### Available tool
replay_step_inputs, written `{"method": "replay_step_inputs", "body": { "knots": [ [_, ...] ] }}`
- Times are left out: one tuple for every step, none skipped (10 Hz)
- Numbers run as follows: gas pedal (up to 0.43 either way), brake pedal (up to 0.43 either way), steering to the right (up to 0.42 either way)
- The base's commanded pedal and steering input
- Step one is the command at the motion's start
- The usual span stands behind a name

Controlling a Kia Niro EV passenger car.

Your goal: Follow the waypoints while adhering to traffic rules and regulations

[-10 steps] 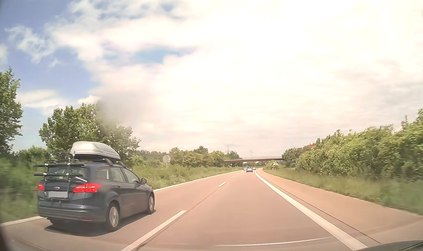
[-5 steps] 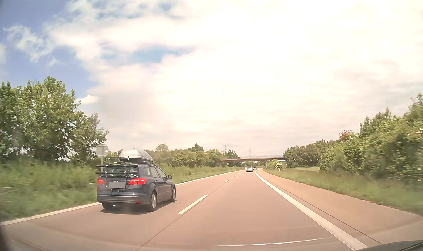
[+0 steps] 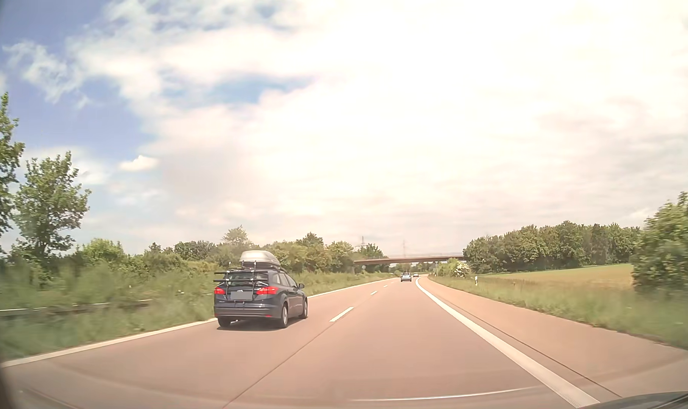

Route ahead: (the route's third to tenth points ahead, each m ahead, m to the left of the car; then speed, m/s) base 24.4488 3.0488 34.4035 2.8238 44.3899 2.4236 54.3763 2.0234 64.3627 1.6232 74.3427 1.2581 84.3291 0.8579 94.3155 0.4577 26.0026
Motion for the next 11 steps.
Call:
{"method": "replay_step_inputs", "body": {
  "knots": [
    [0.228, 0.0, 0.003],
    [0.228, 0.0, 0.003],
    [0.228, 0.0, 0.003],
    [0.228, 0.0, 0.003],
    [0.228, 0.0, 0.003],
    [0.228, 0.0, 0.003],
    [0.228, 0.0, 0.003],
    [0.228, 0.0, 0.003],
    [0.228, 0.0, 0.003],
    [0.228, 0.0, 0.003],
    [0.228, 0.0, 0.003]
  ]
}}
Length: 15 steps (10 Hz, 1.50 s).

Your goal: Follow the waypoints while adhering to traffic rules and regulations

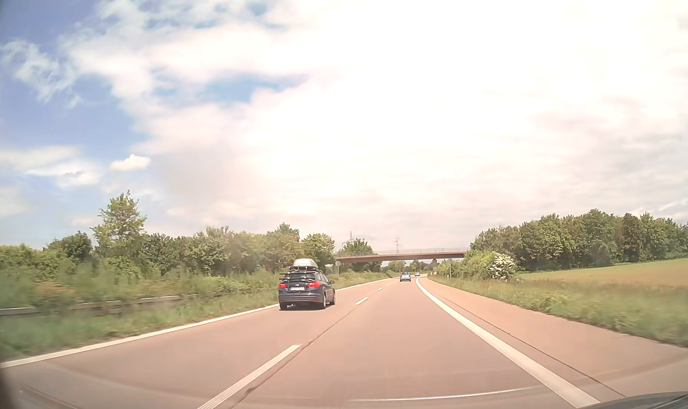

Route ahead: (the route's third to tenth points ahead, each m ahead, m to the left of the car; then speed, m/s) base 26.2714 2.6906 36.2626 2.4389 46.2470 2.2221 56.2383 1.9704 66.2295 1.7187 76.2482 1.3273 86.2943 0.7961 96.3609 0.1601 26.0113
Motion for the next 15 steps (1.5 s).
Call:
{"method": "replay_step_inputs", "body": {
  "knots": [
    [0.228, 0.0, 0.003],
    [0.228, 0.0, 0.003],
    [0.228, 0.0, 0.003],
    [0.228, 0.0, 0.003],
    [0.228, 0.0, 0.003],
    [0.22, 0.0, 0.003],
    [0.22, 0.0, 0.003],
    [0.22, 0.0, 0.003],
    [0.22, 0.0, 0.003],
    [0.22, 0.0, 0.003],
    [0.209, 0.0, 0.003],
    [0.209, 0.0, 0.003],
    [0.197, 0.0, 0.003],
    [0.197, 0.0, 0.003],
    [0.197, 0.0, 0.003]
  ]
}}
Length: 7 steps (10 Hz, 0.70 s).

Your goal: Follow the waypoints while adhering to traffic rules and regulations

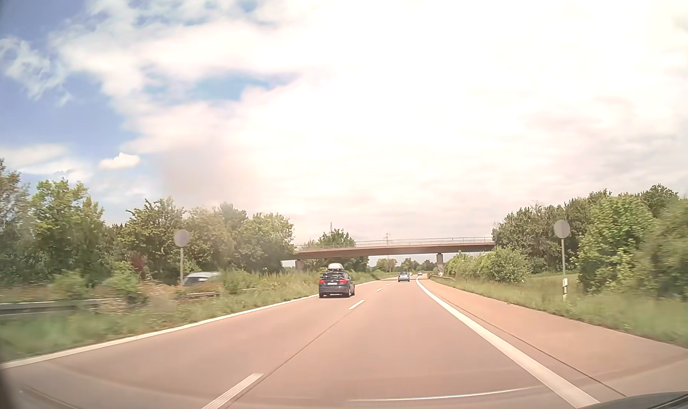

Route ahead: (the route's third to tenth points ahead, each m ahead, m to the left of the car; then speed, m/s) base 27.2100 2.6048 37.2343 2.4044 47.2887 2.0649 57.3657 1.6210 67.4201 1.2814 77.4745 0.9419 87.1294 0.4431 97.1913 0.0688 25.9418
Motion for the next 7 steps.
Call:
{"method": "replay_step_inputs", "body": {
  "knots": [
    [0.189, 0.0, 0.003],
    [0.189, 0.0, 0.003],
    [0.189, 0.0, 0.003],
    [0.189, 0.0, 0.003],
    [0.189, 0.0, 0.003],
    [0.189, 0.0, 0.003],
    [0.189, 0.0, 0.003]
  ]
}}
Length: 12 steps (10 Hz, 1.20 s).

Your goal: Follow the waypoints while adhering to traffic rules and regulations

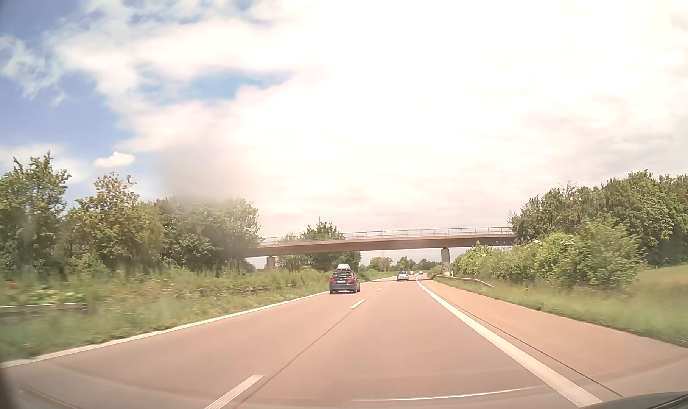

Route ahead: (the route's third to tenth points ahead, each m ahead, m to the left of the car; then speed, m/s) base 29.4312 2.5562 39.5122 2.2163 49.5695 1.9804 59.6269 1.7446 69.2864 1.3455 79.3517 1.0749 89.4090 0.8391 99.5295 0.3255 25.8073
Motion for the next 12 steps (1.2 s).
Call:
{"method": "replay_step_inputs", "body": {
  "knots": [
    [0.189, 0.0, 0.003],
    [0.189, 0.0, 0.003],
    [0.189, 0.0, 0.003],
    [0.189, 0.0, 0.003],
    [0.189, 0.0, 0.003],
    [0.189, 0.0, 0.003],
    [0.189, 0.0, 0.003],
    [0.189, 0.0, 0.003],
    [0.189, 0.0, 0.003],
    [0.189, 0.0, 0.003],
    [0.189, 0.0, 0.003],
    [0.189, 0.0, 0.003]
  ]
}}
